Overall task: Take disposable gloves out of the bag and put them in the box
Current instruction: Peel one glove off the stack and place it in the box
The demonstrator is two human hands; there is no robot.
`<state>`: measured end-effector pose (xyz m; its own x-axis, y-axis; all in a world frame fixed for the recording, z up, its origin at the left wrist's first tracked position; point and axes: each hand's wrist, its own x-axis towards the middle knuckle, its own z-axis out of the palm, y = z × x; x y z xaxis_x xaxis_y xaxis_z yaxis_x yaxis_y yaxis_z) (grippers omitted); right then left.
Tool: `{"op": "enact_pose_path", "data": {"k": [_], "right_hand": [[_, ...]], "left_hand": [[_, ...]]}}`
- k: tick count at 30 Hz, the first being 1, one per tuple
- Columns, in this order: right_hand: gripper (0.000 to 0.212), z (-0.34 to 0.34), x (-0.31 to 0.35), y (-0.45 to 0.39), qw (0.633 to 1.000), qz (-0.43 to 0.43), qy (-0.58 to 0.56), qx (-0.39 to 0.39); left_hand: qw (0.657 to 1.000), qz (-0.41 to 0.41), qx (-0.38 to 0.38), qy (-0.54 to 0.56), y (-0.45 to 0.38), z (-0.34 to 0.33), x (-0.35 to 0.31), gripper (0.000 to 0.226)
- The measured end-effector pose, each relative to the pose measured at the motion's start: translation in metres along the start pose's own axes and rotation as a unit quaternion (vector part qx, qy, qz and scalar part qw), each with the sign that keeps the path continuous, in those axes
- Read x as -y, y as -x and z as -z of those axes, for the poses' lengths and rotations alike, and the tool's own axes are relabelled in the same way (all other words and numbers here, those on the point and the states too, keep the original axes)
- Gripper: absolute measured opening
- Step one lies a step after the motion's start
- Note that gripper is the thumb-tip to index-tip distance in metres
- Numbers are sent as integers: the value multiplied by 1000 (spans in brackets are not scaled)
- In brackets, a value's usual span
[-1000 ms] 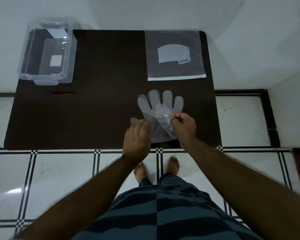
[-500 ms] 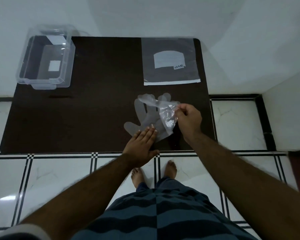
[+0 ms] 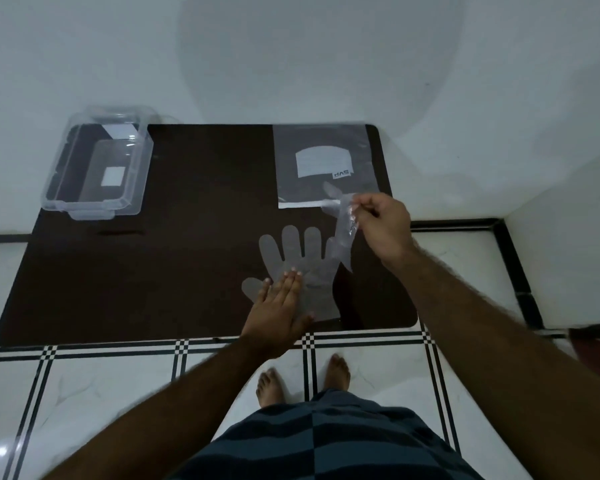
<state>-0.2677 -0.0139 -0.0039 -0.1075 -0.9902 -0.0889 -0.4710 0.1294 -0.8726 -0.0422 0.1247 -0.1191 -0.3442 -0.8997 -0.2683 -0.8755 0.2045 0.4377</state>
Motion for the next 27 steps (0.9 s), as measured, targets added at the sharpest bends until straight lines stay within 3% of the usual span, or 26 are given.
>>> {"op": "enact_pose_path", "data": {"k": [2,4,6,8,16,27], "right_hand": [[18,5,8,-3,999,12,14,43],[18,11,18,-6,996,26,22,80],[20,19,35,-12,991,45,28,122],[29,29,53,-13,984,72,54,153],[75,66,121,-20,962,127,75,230],[62,88,159,-22,950,180,113,227]], "left_hand": [[986,14,-116,118,-14,29,-12,81],[947,17,-212,240,-30,65,-22,76],[908,-8,-242,342,-53,111,-30,73],[898,-36,-219,379,-69,157,-37,70],[937,-133,-109,306,-94,271,-59,66],[931,-179,-123,294,-90,298,-78,21]]}}
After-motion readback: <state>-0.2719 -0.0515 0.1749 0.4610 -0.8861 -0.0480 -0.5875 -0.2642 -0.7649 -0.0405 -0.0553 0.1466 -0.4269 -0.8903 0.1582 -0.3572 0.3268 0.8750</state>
